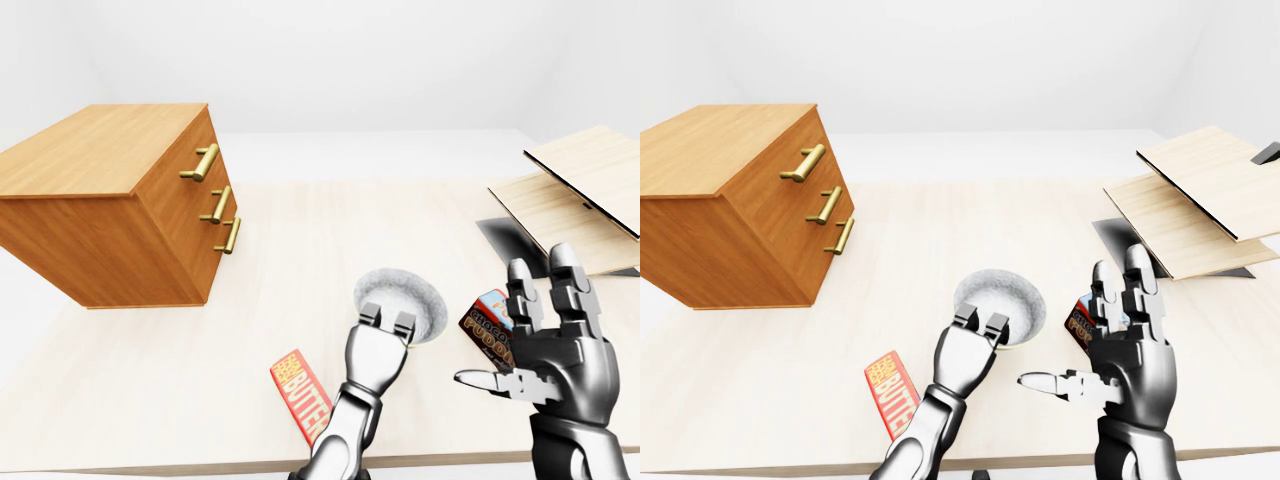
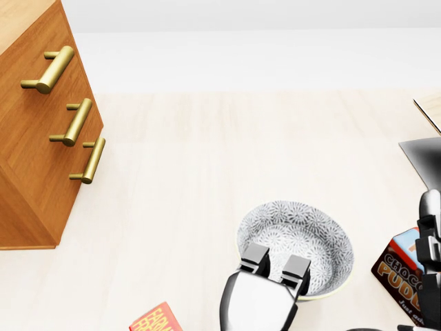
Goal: Close the top drawer of the cabinet and put the bowl on top of it.
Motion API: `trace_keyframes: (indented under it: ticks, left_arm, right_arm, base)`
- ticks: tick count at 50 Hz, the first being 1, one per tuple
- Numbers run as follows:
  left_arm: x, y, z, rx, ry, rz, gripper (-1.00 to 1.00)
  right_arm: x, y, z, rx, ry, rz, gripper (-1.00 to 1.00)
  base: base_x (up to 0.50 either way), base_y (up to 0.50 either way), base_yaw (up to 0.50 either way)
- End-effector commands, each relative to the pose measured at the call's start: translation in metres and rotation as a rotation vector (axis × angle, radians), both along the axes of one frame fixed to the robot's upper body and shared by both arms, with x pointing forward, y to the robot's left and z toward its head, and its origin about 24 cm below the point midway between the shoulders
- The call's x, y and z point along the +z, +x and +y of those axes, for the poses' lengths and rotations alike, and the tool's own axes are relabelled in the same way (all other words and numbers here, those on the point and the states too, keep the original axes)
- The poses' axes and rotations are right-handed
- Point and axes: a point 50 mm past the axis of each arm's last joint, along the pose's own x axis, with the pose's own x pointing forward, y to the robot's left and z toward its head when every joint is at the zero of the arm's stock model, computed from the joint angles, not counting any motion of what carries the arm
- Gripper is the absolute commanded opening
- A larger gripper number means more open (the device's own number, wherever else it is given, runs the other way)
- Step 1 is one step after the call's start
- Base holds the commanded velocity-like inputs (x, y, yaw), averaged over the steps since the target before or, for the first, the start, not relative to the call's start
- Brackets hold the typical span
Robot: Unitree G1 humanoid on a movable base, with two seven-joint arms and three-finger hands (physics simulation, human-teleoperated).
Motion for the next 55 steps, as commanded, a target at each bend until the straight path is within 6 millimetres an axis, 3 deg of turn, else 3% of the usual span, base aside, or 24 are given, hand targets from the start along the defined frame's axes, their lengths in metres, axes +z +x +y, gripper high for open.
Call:
trace_keyframes:
  ticks: [1, 15, 23, 39, 50, 55]
  left_arm:
    - [0.003, 0.0, 0.0, 0.005, -0.015, -0.022, -1.0]
    - [0.009, 0.0, 0.002, 0.008, -0.025, -0.035, -1.0]
    - [0.04, -0.004, 0.008, -0.018, 0.012, -0.103, -1.0]
    - [0.074, -0.014, 0.017, -0.042, 0.027, -0.12, -1.0]
    - [0.131, -0.008, 0.04, 0.035, -0.001, -0.191, -1.0]
    - [0.145, -0.006, 0.045, 0.064, -0.006, -0.213, -1.0]
  right_arm:
    - [0.0, 0.0, 0.0, 0.0, -0.001, 0.001, 1.0]
    - [-0.001, 0.0, 0.001, 0.005, -0.003, 0.003, 1.0]
    - [-0.001, 0.0, 0.001, 0.006, -0.002, 0.003, 1.0]
    - [-0.002, 0.0, 0.004, 0.011, -0.01, 0.008, 1.0]
    - [-0.002, 0.0, 0.006, 0.014, -0.013, 0.009, 1.0]
    - [-0.003, 0.0, 0.007, 0.018, -0.016, 0.01, 1.0]
  base:
    - [0.0, 0.0, 0.0]
    - [0.0, 0.0, 0.0]
    - [0.0, 0.0, 0.0]
    - [0.0, 0.0, 0.0]
    - [0.0, 0.0, 0.0]
    - [0.0, 0.0, 0.0]
